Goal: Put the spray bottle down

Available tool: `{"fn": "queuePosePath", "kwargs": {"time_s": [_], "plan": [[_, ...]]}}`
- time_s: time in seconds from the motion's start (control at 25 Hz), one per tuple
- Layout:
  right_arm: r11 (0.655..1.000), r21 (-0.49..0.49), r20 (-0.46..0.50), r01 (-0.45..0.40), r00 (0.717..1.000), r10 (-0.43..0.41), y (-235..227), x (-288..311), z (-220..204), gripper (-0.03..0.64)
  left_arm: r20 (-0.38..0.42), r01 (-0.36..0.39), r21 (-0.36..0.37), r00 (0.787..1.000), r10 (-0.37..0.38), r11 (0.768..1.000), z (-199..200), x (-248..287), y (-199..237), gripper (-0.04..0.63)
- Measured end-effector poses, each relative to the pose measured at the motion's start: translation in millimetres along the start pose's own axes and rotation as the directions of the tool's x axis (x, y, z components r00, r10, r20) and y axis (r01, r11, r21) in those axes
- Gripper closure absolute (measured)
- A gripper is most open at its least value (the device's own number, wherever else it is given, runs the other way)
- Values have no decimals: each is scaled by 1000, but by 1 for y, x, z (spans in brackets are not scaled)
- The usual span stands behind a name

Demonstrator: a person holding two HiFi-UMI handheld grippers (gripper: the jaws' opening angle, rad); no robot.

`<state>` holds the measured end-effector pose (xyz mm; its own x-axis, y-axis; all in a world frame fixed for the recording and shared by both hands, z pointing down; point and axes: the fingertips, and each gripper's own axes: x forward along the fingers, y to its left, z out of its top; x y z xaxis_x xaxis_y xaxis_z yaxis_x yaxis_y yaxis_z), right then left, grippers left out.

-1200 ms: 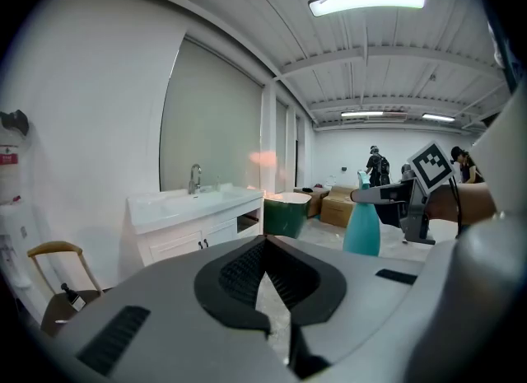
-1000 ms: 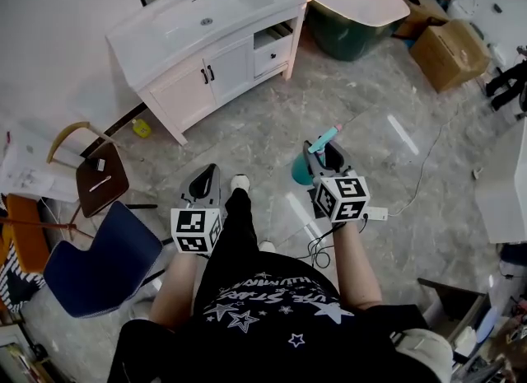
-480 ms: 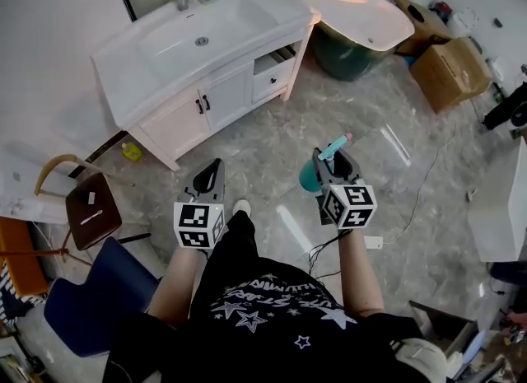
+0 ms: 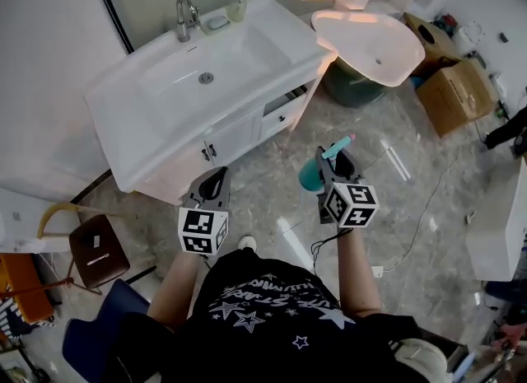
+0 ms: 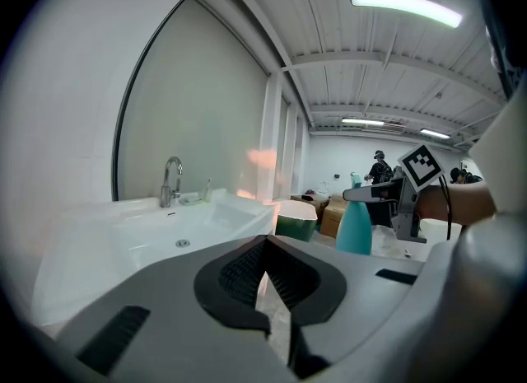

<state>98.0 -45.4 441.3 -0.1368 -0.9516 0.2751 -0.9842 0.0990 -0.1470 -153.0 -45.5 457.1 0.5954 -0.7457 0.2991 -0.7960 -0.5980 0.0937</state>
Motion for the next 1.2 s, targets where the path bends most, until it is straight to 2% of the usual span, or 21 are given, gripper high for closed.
{"fn": "queuePosePath", "kwargs": {"time_s": [0.28,0.56,0.88,1.04,1.2], "plan": [[1000,-13,24,-15,1000,16,-9,66,35,453,10,-7,13,1000,6,1000,27,55,33,580],[999,-2,35,-40,999,40,-46,147,54,453,-5,-74,-1,997,74,997,38,106,61,580],[986,-15,17,-168,986,168,-98,282,84,454,-46,-205,-1,978,204,979,61,207,94,580],[973,-15,-14,-228,974,228,-125,344,97,454,-63,-238,-13,969,237,971,77,261,94,580],[968,-25,-25,-249,968,248,-149,395,112,454,-71,-269,-26,961,267,963,89,304,102,580]]}}
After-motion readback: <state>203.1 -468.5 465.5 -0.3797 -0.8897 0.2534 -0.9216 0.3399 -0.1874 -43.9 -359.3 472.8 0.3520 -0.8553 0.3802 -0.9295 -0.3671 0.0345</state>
